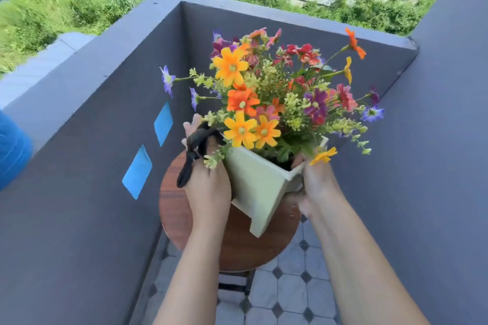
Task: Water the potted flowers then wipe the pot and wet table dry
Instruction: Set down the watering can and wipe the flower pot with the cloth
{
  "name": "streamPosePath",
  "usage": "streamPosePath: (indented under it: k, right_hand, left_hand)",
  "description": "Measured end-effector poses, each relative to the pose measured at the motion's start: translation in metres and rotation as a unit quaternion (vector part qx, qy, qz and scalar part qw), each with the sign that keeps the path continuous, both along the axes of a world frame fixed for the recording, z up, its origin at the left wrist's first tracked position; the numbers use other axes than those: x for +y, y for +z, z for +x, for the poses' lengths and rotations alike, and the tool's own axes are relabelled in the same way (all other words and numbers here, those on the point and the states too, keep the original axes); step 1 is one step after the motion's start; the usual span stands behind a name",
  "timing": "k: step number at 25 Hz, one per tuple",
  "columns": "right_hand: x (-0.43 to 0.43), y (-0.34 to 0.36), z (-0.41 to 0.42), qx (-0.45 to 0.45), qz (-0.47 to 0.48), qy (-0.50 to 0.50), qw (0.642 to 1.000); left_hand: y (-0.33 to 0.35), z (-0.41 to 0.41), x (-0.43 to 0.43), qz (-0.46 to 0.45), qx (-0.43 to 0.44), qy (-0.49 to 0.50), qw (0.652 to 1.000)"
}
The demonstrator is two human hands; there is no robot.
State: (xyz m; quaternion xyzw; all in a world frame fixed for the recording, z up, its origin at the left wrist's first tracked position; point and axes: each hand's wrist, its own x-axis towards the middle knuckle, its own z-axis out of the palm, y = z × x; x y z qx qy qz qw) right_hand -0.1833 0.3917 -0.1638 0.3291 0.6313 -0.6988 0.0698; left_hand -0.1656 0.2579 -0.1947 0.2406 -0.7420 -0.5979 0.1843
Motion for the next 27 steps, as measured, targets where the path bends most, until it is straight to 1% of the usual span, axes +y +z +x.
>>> streamPosePath:
  k: [2,4,5,6,7,8,9,10,11,12,13,14,15,17,18,21,24,26,27]
  right_hand:
    - [-0.006,0.000,0.000,0.004,0.008,-0.016,1.000]
    - [-0.006,-0.005,0.000,0.010,-0.003,-0.043,0.999]
    - [-0.006,-0.005,0.001,0.004,-0.005,-0.036,0.999]
    - [-0.004,-0.004,0.002,0.001,0.000,-0.019,1.000]
    - [-0.003,-0.003,0.004,-0.008,-0.002,-0.006,1.000]
    - [-0.002,-0.003,0.005,-0.015,-0.011,0.003,1.000]
    - [-0.001,-0.001,0.008,-0.022,-0.018,0.007,1.000]
    - [-0.003,0.004,0.011,-0.021,-0.020,0.006,1.000]
    - [-0.004,0.007,0.013,-0.014,-0.017,0.001,1.000]
    - [-0.006,0.010,0.015,-0.008,-0.013,-0.001,1.000]
    - [-0.007,0.013,0.017,-0.003,-0.016,0.001,1.000]
    - [-0.007,0.017,0.020,0.005,-0.024,0.006,1.000]
    - [-0.006,0.017,0.021,0.018,-0.034,0.009,0.999]
    - [-0.003,0.024,0.021,0.041,-0.046,0.018,0.998]
    - [-0.001,0.028,0.019,0.050,-0.049,0.023,0.997]
    - [0.006,0.035,0.011,0.056,-0.030,0.035,0.997]
    - [0.014,0.048,0.009,0.051,-0.034,0.018,0.998]
    - [0.017,0.068,0.009,0.059,-0.040,-0.001,0.997]
    - [0.020,0.076,0.009,0.068,-0.041,-0.011,0.997]
  left_hand:
    - [-0.002,0.012,0.013,0.014,-0.002,0.023,1.000]
    - [0.011,0.036,0.033,0.022,0.016,-0.016,1.000]
    - [0.011,0.044,0.042,0.016,0.005,-0.075,0.997]
    - [0.018,0.051,0.052,0.024,-0.033,-0.164,0.986]
    - [0.019,0.052,0.055,-0.017,-0.092,-0.222,0.971]
    - [0.013,0.049,0.054,-0.060,-0.120,-0.253,0.958]
    - [0.008,0.045,0.046,-0.065,-0.078,-0.133,0.986]
    - [0.005,0.036,0.034,-0.055,-0.065,-0.110,0.990]
    - [0.001,0.025,0.027,-0.061,-0.035,-0.104,0.992]
    - [-0.009,0.015,0.019,-0.093,-0.020,-0.101,0.990]
    - [-0.008,0.010,0.014,-0.087,0.006,-0.080,0.993]
    - [-0.009,0.005,0.007,-0.036,0.007,-0.062,0.997]
    - [-0.010,0.003,0.004,-0.019,0.002,-0.011,1.000]
    - [-0.009,0.003,0.002,-0.009,0.011,0.061,0.998]
    - [-0.006,0.007,0.003,-0.002,0.011,0.075,0.997]
    - [-0.001,0.015,0.002,0.020,-0.026,0.095,0.995]
    - [0.007,0.018,0.000,0.035,-0.041,0.080,0.995]
    - [0.011,0.022,-0.002,0.059,-0.065,0.038,0.995]
    - [0.011,0.025,-0.005,0.089,-0.089,-0.002,0.992]
